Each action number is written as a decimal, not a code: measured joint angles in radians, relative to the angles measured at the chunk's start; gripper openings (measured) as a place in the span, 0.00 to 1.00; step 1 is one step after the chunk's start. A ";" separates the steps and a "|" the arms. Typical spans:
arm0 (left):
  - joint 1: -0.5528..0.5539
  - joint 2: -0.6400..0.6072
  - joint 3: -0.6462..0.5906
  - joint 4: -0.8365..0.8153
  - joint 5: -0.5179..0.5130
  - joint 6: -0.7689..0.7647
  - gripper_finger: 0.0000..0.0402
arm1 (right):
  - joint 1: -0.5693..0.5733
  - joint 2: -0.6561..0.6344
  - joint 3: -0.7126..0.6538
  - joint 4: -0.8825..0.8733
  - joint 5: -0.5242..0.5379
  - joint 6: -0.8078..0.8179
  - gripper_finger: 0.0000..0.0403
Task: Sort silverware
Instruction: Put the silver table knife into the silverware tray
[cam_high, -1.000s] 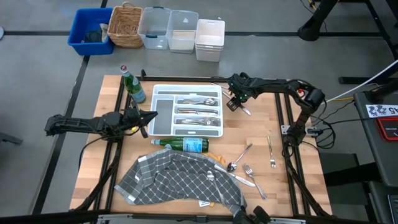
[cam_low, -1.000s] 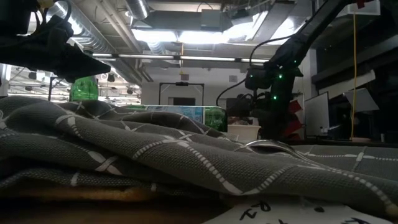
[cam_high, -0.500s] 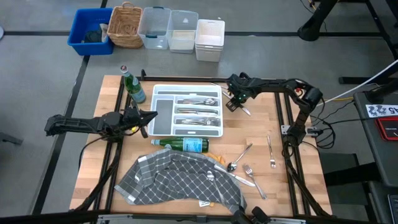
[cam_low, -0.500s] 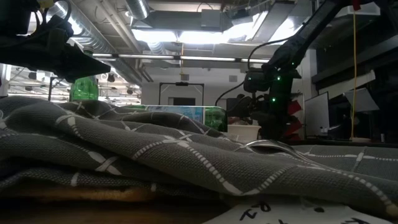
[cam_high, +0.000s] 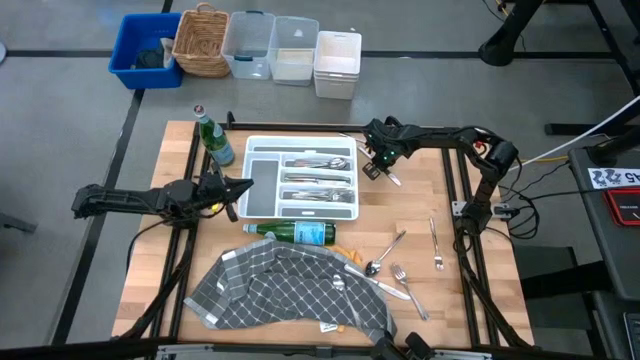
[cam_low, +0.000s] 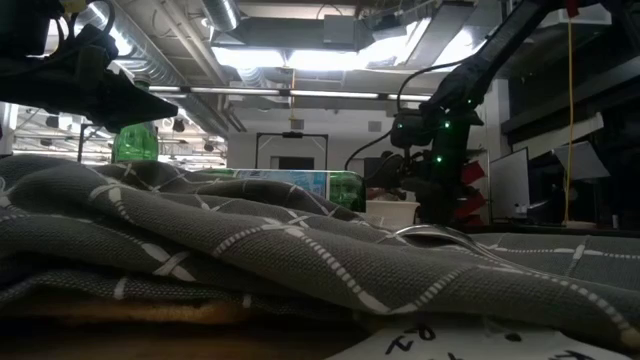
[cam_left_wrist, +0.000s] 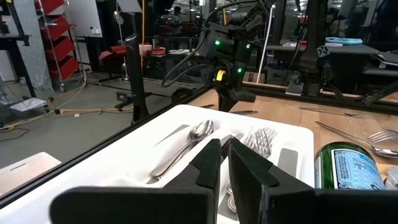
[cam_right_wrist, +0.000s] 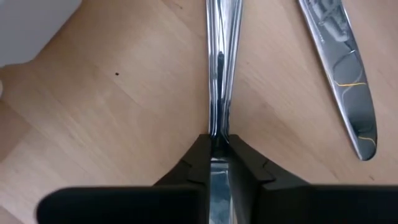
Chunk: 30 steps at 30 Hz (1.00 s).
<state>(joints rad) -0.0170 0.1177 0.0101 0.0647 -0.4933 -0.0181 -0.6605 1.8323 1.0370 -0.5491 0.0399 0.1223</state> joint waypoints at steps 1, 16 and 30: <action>0.000 0.000 0.000 0.000 0.000 0.000 0.05 | 0.000 0.000 0.000 0.000 0.000 0.001 0.10; 0.000 0.000 0.000 0.000 0.000 0.000 0.05 | -0.001 -0.056 -0.008 -0.020 0.021 0.008 0.12; 0.000 0.000 0.000 0.000 0.000 0.000 0.05 | -0.001 -0.068 0.000 -0.036 0.031 0.008 0.13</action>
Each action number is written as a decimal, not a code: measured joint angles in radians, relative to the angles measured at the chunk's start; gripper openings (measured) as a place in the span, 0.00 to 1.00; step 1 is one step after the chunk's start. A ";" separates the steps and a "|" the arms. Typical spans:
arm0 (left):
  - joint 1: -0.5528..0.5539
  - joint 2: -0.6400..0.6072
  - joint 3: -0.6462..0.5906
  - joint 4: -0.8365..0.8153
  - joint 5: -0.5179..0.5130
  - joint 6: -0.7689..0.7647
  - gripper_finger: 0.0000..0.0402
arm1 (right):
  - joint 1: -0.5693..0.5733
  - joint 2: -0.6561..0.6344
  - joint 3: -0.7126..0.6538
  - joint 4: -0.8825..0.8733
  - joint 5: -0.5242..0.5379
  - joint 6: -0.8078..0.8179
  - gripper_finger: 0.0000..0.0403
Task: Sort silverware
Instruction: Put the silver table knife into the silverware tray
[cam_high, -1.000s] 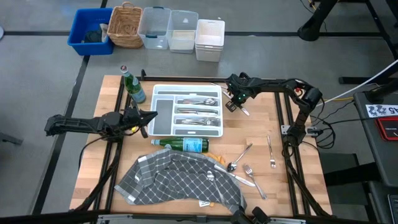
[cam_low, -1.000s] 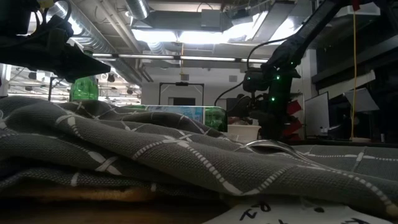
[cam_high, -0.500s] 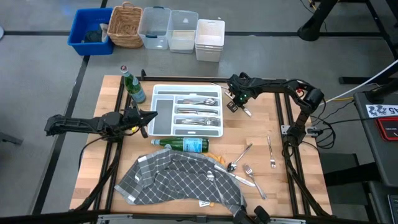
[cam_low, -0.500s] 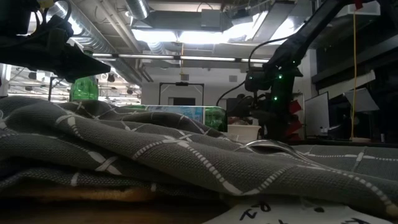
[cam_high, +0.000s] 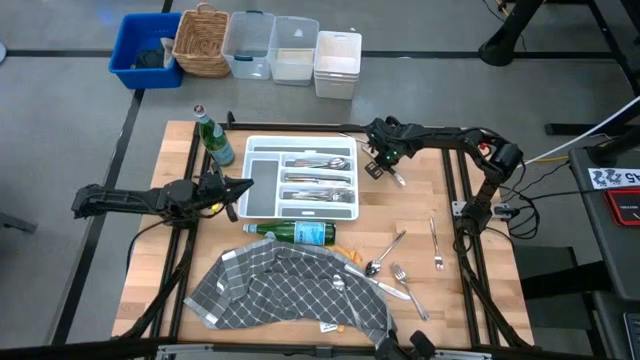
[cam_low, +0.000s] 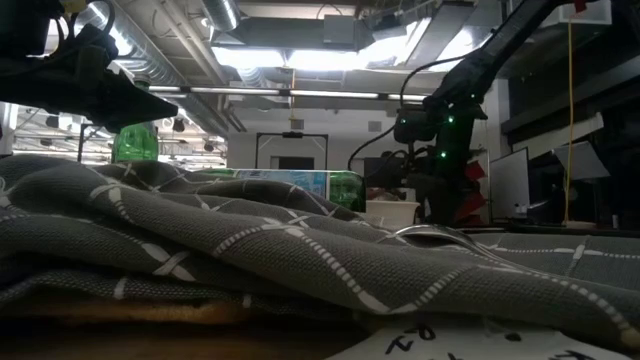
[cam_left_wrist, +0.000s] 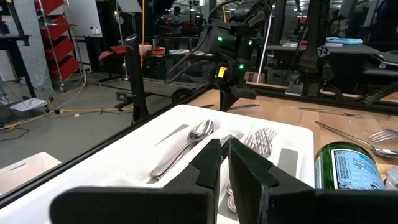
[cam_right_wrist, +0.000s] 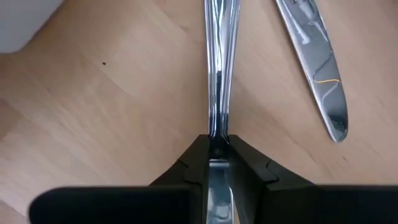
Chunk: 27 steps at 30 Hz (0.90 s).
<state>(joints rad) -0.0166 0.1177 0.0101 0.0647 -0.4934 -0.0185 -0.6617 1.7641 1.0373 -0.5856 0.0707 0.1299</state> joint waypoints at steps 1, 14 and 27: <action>0.000 0.000 0.000 0.000 0.000 0.000 0.05 | 0.000 0.000 0.008 -0.010 0.001 0.000 0.13; 0.000 0.000 0.000 0.000 0.000 0.000 0.05 | 0.000 -0.004 0.240 -0.158 0.101 -0.030 0.13; 0.000 0.000 0.000 0.000 0.000 0.000 0.05 | 0.119 -0.005 0.371 -0.039 -0.197 -0.085 0.13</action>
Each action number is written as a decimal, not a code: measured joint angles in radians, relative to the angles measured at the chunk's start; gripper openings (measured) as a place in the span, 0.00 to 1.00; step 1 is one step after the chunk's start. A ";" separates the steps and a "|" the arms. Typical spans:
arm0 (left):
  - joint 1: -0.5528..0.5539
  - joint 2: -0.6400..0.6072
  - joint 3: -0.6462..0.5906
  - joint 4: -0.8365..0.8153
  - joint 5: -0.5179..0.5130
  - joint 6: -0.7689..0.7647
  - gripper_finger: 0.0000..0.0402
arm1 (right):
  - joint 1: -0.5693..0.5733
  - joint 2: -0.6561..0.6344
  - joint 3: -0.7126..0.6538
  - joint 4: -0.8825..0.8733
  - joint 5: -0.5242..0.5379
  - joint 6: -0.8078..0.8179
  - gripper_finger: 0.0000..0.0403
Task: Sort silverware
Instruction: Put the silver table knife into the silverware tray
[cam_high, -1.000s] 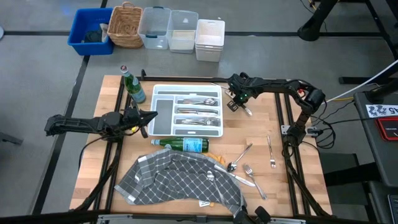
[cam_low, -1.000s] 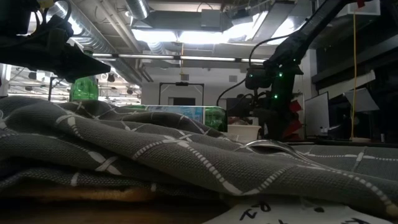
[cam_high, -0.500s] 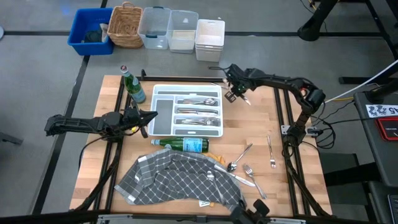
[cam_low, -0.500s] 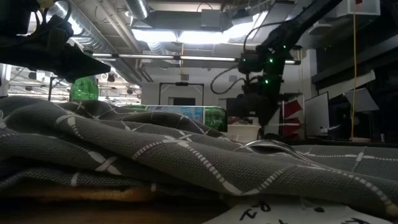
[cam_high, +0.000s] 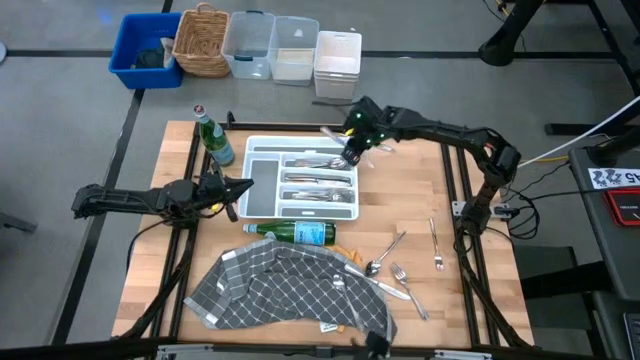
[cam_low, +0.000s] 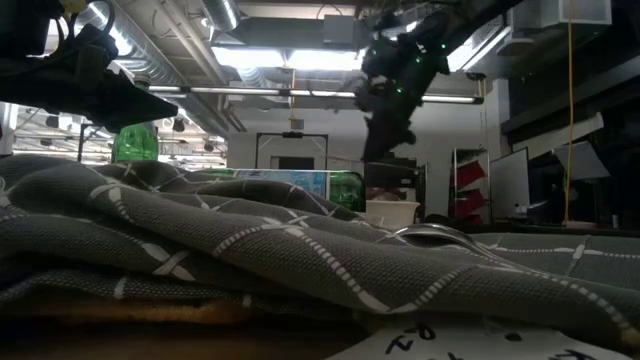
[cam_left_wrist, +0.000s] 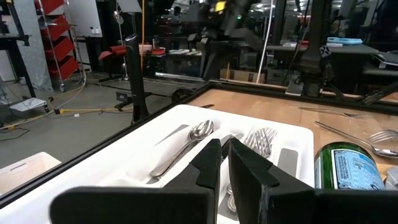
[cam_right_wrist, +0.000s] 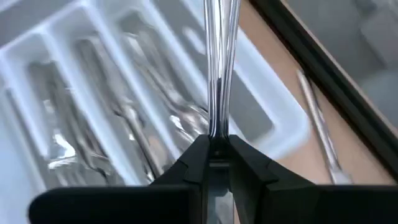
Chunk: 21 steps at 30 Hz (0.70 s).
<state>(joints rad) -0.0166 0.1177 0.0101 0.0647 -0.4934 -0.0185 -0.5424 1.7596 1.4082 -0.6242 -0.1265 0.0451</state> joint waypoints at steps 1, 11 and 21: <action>0.000 0.000 0.000 0.000 0.000 0.000 0.05 | 0.021 0.000 0.000 0.023 0.001 -0.021 0.13; 0.000 0.000 0.000 0.000 0.000 0.000 0.05 | 0.199 0.041 0.000 0.216 0.002 -0.211 0.13; 0.000 0.000 0.000 0.000 0.000 0.000 0.05 | 0.236 0.156 0.000 0.233 0.062 -0.319 0.13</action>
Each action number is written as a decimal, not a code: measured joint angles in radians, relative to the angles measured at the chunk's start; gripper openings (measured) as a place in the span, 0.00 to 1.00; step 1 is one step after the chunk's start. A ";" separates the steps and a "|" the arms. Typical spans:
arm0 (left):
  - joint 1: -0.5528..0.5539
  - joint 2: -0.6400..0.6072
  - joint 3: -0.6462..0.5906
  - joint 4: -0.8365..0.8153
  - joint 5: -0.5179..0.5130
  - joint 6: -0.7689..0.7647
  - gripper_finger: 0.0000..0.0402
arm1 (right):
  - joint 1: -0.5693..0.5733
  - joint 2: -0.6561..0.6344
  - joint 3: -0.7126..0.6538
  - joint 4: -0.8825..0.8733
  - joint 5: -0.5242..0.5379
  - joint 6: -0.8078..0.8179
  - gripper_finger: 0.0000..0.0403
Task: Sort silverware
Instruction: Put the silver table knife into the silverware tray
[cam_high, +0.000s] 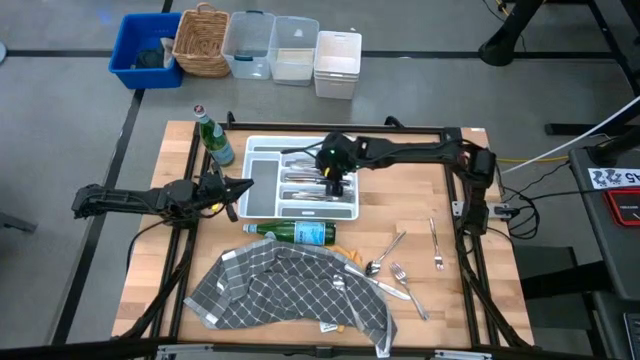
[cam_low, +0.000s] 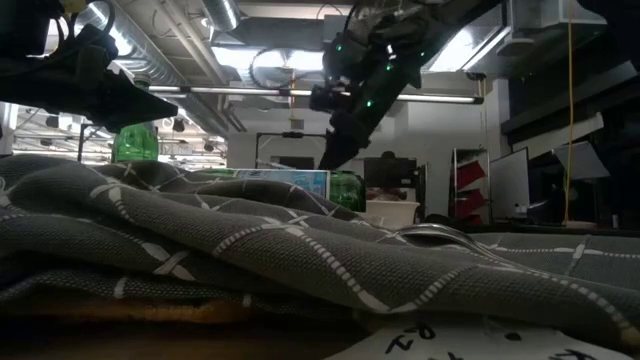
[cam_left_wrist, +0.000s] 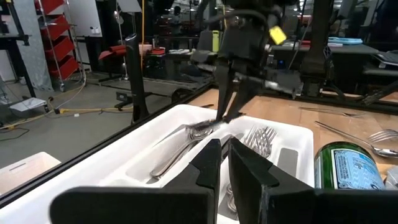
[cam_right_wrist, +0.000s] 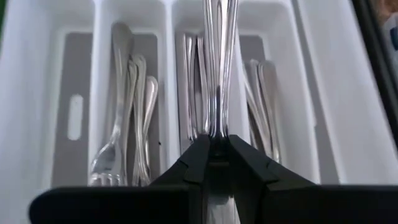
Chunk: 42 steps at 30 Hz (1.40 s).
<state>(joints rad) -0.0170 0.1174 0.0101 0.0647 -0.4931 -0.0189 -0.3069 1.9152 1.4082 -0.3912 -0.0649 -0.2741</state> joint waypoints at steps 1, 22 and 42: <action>0.000 0.000 0.000 0.000 0.000 0.000 0.05 | 0.000 0.009 0.000 0.001 -0.002 0.000 0.13; 0.000 0.000 0.000 0.000 0.000 0.000 0.05 | 0.000 0.068 0.000 -0.003 0.029 0.000 0.13; 0.000 0.000 0.000 0.000 0.000 -0.008 0.05 | -0.006 0.067 0.125 -0.280 0.152 0.000 0.29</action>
<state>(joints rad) -0.0170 0.1173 0.0101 0.0650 -0.4934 -0.0268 -0.3128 1.9827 1.5335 -0.6709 0.0870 -0.2746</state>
